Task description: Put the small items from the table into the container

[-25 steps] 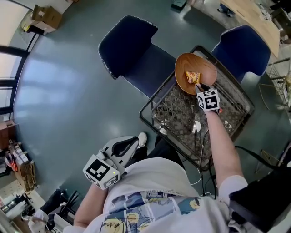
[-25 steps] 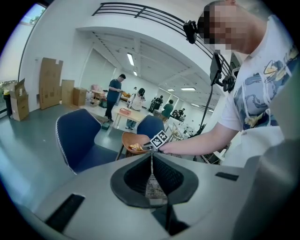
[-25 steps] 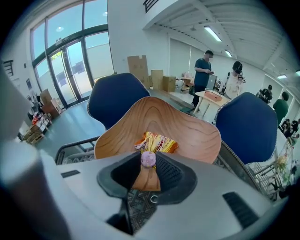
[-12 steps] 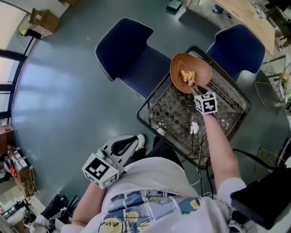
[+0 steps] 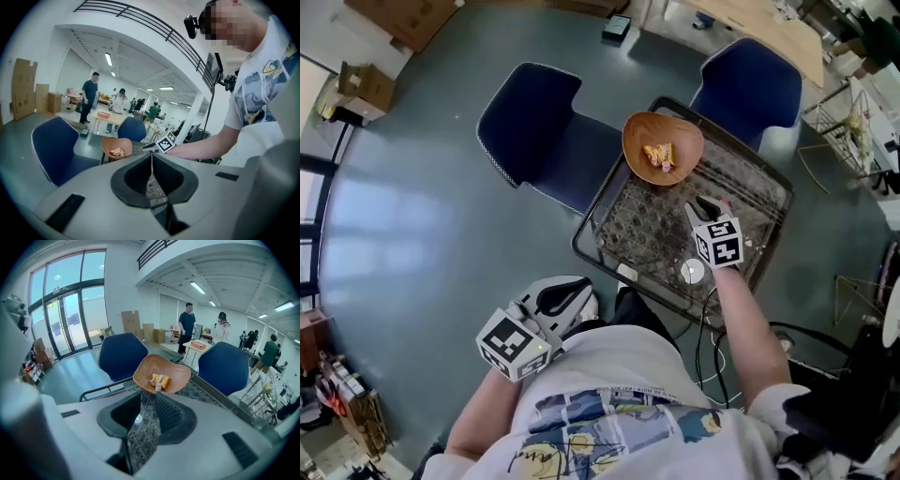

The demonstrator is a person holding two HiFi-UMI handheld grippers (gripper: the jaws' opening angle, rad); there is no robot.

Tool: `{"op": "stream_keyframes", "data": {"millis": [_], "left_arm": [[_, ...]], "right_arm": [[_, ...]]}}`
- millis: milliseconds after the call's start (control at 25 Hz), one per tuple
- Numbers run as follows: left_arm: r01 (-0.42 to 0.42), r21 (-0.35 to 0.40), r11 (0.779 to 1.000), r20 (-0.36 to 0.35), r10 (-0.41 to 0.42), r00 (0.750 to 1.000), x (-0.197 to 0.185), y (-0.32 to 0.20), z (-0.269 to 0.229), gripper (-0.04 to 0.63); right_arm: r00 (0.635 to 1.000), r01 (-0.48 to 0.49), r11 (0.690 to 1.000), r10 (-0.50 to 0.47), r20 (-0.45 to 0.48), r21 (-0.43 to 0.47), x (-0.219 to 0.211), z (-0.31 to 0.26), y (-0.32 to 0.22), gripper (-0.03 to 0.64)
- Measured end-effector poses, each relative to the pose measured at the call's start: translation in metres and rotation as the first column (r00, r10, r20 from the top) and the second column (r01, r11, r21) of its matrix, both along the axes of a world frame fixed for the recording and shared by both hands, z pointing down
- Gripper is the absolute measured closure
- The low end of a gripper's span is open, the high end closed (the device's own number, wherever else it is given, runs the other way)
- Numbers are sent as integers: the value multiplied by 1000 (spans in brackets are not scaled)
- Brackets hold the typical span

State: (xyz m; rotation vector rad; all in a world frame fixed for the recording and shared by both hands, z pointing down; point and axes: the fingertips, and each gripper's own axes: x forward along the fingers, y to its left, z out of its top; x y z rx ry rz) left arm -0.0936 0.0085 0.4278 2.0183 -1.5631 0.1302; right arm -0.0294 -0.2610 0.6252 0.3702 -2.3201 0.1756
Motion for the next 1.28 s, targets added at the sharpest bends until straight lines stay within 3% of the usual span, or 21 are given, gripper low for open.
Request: {"op": "stream_keyframes", "data": {"millis": [400,640,800,1280], "left_arm": [[-156,60,986,-10,157,988,30,24,-6,586],[-278,64,959,3,278,961,57,44,-5,586],[-331,80,940,-3,332,943,70,66,-10,586],[-437,89,895,17,438,899,103,102,-7,586]], "right_arm": [[995,-98,995,96,33,36,83,-47,93,514],[986,-166,986,165,30,17,124,-54,161,514],[981,-190,982,190,27,0,140,-57,208,514],[972,-230,973,229,54,1,167,-65,280,514]]}}
